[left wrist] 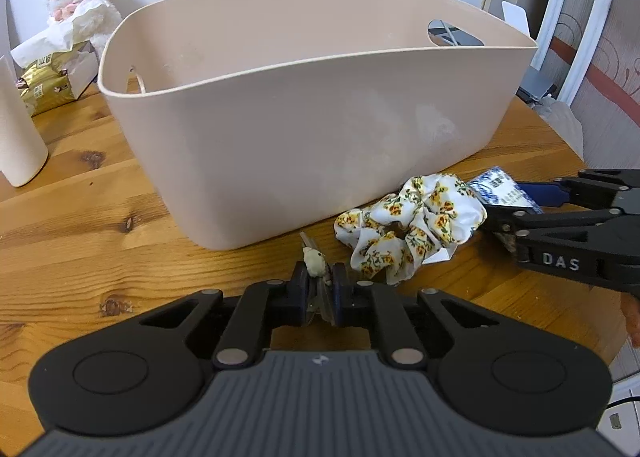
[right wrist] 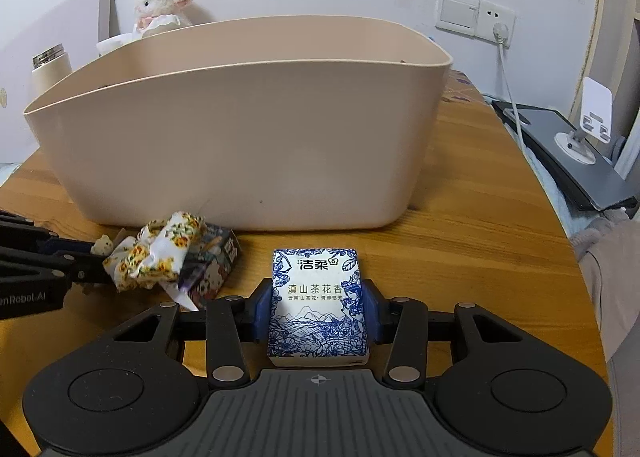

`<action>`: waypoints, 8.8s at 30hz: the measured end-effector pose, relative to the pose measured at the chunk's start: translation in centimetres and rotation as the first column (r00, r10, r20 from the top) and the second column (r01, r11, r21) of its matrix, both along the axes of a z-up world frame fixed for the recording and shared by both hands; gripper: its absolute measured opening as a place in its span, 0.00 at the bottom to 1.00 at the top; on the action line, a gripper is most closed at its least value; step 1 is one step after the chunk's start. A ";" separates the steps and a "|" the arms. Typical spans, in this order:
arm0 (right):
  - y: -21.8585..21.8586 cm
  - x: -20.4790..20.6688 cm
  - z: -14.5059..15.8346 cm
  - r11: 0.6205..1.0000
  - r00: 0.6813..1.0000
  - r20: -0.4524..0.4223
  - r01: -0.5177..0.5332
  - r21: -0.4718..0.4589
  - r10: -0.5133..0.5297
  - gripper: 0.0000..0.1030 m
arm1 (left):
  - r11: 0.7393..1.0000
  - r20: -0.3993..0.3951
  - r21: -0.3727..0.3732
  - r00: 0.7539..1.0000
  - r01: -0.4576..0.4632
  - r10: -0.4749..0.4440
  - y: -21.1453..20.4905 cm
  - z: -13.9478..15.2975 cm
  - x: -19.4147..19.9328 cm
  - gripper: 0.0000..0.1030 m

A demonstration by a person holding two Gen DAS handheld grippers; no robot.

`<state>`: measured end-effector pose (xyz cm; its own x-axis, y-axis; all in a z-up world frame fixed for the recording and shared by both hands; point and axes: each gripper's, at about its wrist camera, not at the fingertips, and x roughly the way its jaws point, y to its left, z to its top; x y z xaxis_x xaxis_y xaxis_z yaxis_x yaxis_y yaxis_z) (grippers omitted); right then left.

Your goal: Organize objects

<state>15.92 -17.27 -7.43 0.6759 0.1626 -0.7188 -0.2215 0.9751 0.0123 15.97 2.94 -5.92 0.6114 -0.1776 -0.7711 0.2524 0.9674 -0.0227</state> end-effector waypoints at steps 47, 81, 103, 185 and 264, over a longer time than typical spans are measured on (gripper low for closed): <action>1.3 3.9 11.8 0.999 0.946 0.321 0.028 0.030 -0.036 0.41 | 0.990 0.280 0.007 0.951 -0.138 0.131 1.5 11.0 5.1 0.13; 0.4 -1.0 10.4 0.999 0.962 0.271 0.028 -0.041 -0.016 0.77 | 0.994 0.227 0.050 0.970 -0.102 0.088 0.4 10.5 1.3 0.82; 1.9 -4.0 1.9 0.996 0.995 0.049 -0.080 -0.038 0.082 0.76 | 0.998 0.052 0.016 0.997 -0.053 0.053 -0.2 2.3 -0.6 0.91; 0.2 0.9 13.1 1.000 0.934 0.357 0.005 0.030 -0.015 0.20 | 0.991 0.254 -0.019 0.958 -0.135 0.135 0.6 12.2 3.7 0.04; -2.6 -17.8 16.6 0.991 0.948 0.289 0.127 0.052 -0.136 0.77 | 0.981 0.289 -0.064 0.937 -0.185 0.196 1.8 16.6 -16.6 0.93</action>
